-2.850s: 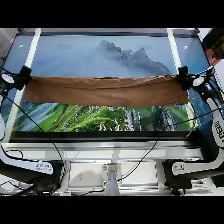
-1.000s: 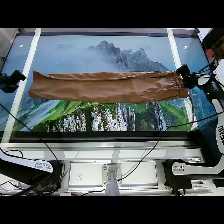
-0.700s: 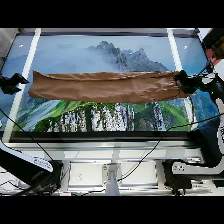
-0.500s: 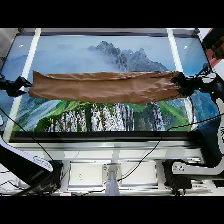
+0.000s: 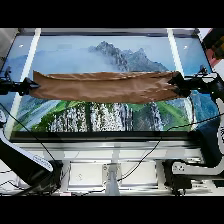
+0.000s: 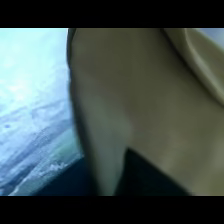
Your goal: Fold the clothes and pants, and hang the long-sleeved shirts on hangers.
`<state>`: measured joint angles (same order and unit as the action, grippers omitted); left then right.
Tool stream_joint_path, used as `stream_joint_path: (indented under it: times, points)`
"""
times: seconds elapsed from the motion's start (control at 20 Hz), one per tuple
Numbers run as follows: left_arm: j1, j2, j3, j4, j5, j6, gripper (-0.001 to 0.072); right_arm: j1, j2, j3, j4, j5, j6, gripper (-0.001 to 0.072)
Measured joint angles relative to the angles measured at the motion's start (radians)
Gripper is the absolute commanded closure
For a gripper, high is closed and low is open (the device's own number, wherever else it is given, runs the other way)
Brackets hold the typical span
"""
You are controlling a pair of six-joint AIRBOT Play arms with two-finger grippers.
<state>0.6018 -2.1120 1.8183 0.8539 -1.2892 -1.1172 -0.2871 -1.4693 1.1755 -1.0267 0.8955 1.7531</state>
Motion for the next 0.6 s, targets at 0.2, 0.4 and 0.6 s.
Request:
stream_joint_path:
  times: [0.2,0.4,0.6]
  points:
    - [-0.016,0.006,0.003,-0.042,-0.003,0.030,0.0691,0.030,0.002,0.000,0.048,0.003,-0.100,0.0301]
    - [-0.025,0.058,0.059,-0.083,-0.012,0.026,0.0691,0.059,0.029,0.000,0.087,0.003,-0.180,0.0666]
    - [-0.066,0.140,0.154,-0.100,-0.017,-0.032,0.0691,0.116,0.082,0.000,0.120,-0.039,-0.215,0.0670]
